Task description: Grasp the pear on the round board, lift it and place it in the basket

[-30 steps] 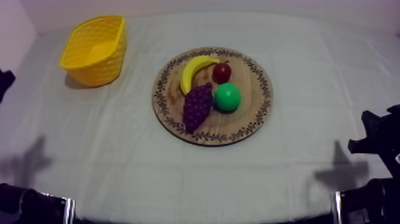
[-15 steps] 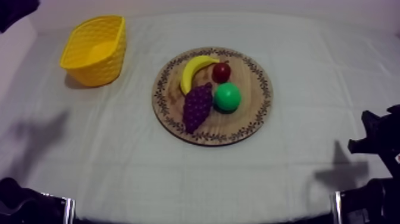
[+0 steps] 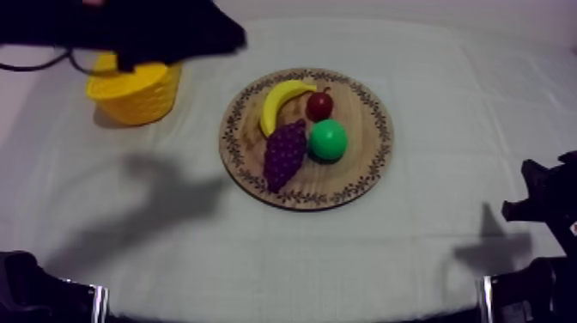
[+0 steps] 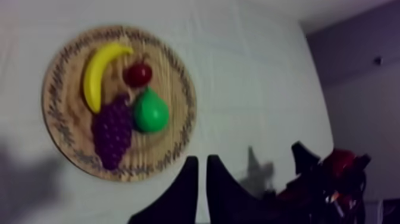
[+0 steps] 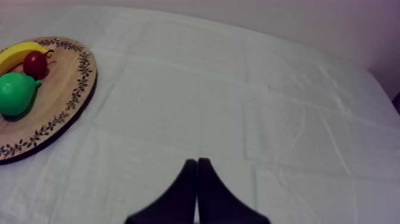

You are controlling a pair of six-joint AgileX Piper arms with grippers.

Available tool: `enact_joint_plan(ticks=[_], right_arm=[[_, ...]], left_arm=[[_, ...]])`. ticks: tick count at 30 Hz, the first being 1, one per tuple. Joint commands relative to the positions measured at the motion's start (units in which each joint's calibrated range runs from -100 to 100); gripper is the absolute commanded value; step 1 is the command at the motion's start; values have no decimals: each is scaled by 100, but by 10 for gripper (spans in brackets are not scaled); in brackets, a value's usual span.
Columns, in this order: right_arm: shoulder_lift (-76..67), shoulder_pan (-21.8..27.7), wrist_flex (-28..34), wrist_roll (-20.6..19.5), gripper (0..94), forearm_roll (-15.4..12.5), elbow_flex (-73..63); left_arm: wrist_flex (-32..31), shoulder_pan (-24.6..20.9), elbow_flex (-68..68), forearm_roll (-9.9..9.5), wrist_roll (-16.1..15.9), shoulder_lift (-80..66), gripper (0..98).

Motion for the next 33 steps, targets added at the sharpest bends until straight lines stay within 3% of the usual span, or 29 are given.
enact_joint_plan(ticks=[1,12,15,19,22,28,33], right_arm=[[1,-1,-5,6,3,-1,3],[1,-1,-5,6,3,-1,3],[1,-1,-5,6,3,-1,3],[1,-1,-5,6,3,-1,3],[1,-1,-5,6,3,-1,3],[1,-1,-5,6,3,-1,3],[1,-1,-5,6,3,-1,3]], left_arm=[[-297,220,188,76,-5,411,52],[-871,414,660,311,-61,1192,74],[-892,407,661,308,-65,1278,210],[-865,360,686,273,7,1309,605],[-852,374,739,129,233,1253,792],[-785,406,750,-102,539,1171,910],[-654,357,571,-137,529,1304,873]])
